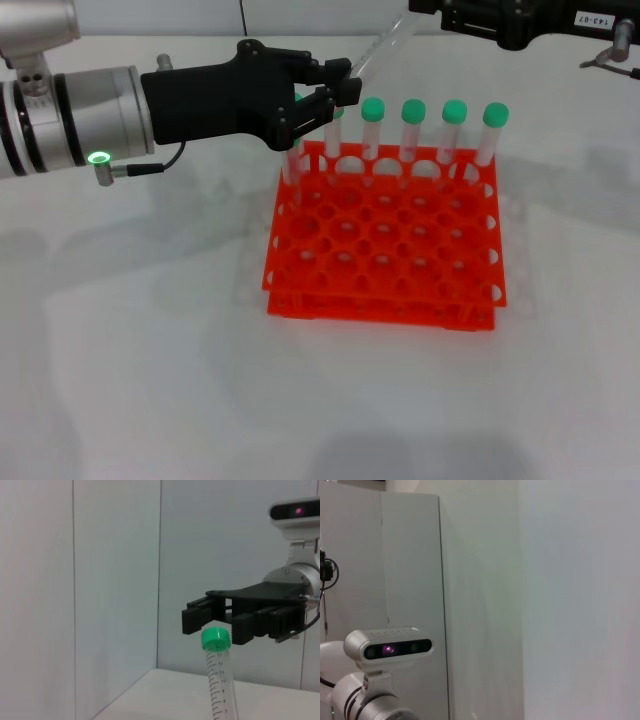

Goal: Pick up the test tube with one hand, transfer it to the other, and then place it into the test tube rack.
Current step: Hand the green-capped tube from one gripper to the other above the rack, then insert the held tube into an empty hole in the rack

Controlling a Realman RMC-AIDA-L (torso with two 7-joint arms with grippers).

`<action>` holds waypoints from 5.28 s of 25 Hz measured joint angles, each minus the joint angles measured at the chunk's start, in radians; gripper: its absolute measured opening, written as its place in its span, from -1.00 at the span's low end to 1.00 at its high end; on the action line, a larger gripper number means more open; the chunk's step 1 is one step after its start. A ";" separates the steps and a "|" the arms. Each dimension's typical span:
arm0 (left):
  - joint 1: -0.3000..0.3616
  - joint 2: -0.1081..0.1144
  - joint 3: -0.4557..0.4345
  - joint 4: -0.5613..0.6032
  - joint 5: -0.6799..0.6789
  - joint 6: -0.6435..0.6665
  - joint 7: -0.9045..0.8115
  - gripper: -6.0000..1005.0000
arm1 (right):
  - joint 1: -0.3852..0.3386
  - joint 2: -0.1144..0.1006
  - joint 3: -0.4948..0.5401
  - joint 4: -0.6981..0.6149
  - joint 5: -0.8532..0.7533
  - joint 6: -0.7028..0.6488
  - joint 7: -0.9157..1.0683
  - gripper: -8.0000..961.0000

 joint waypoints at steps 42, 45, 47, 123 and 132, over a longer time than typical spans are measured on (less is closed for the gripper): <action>0.006 0.005 -0.002 0.002 -0.006 0.002 0.029 -0.61 | 0.012 -0.002 -0.008 0.043 -0.005 0.003 -0.019 -0.02; 0.005 0.005 -0.002 0.002 -0.006 0.001 0.028 -0.61 | 0.012 -0.003 -0.008 0.043 -0.006 0.004 -0.017 -0.04; 0.005 0.005 -0.002 0.002 -0.006 0.001 0.028 -0.61 | 0.012 -0.003 -0.008 0.043 -0.006 0.004 -0.015 -0.05; 0.353 0.065 -0.053 0.360 0.161 0.103 -0.410 0.76 | -0.004 0.012 -0.137 0.044 -0.011 0.102 0.005 -0.43; 0.346 0.082 -0.055 0.361 0.274 0.121 -0.410 0.76 | 0.008 0.013 -0.253 0.042 0.023 0.191 0.001 -0.43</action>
